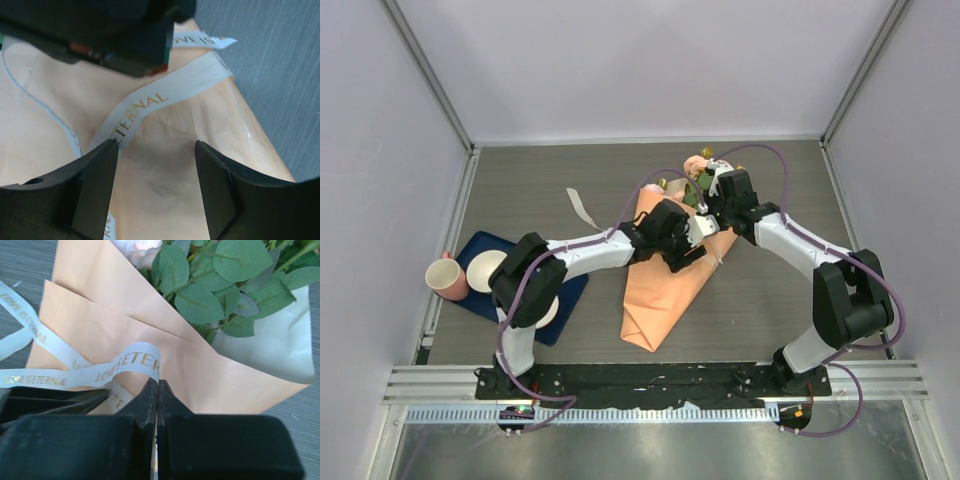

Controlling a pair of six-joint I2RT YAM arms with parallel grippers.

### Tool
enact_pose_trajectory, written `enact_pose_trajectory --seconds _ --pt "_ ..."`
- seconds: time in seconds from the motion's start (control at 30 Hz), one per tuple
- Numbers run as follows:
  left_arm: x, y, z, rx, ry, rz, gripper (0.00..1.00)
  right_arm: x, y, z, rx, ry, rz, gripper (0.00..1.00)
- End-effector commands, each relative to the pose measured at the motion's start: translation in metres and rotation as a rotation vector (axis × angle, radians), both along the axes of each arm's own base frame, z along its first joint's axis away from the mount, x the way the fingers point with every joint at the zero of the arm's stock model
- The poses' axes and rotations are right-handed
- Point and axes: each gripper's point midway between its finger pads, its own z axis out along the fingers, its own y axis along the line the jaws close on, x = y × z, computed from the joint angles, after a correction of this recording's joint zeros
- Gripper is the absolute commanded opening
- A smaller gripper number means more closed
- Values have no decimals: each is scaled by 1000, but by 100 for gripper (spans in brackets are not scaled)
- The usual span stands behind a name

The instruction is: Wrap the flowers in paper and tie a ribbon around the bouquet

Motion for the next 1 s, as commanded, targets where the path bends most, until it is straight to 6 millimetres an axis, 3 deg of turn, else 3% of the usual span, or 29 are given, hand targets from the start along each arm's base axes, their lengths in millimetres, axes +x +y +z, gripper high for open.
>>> enact_pose_trajectory --seconds 0.0,0.2,0.27,0.33,0.4,0.5,0.67,0.8,0.97 --pt "33 -12 15 -19 -178 40 64 -2 14 26 128 2 -23 1" --pt "39 -16 27 -34 -300 104 49 6 -2 23 171 51 -117 1" --pt "36 -18 33 -45 -317 100 51 10 -9 25 201 71 -158 1" --pt "33 -21 38 -58 -342 94 61 13 -14 28 225 81 -176 1" --pt "30 -24 38 -46 -358 77 64 15 -15 32 239 82 -185 1" --pt "24 -29 39 -29 -381 65 63 15 -14 35 257 90 -179 1" --pt "7 -33 51 -78 -366 47 50 14 -11 36 275 101 -166 1" --pt "9 -33 59 -84 -397 45 53 13 -9 35 284 111 -161 1" --pt "19 -31 50 -30 -441 40 59 12 -9 37 288 108 -158 1"
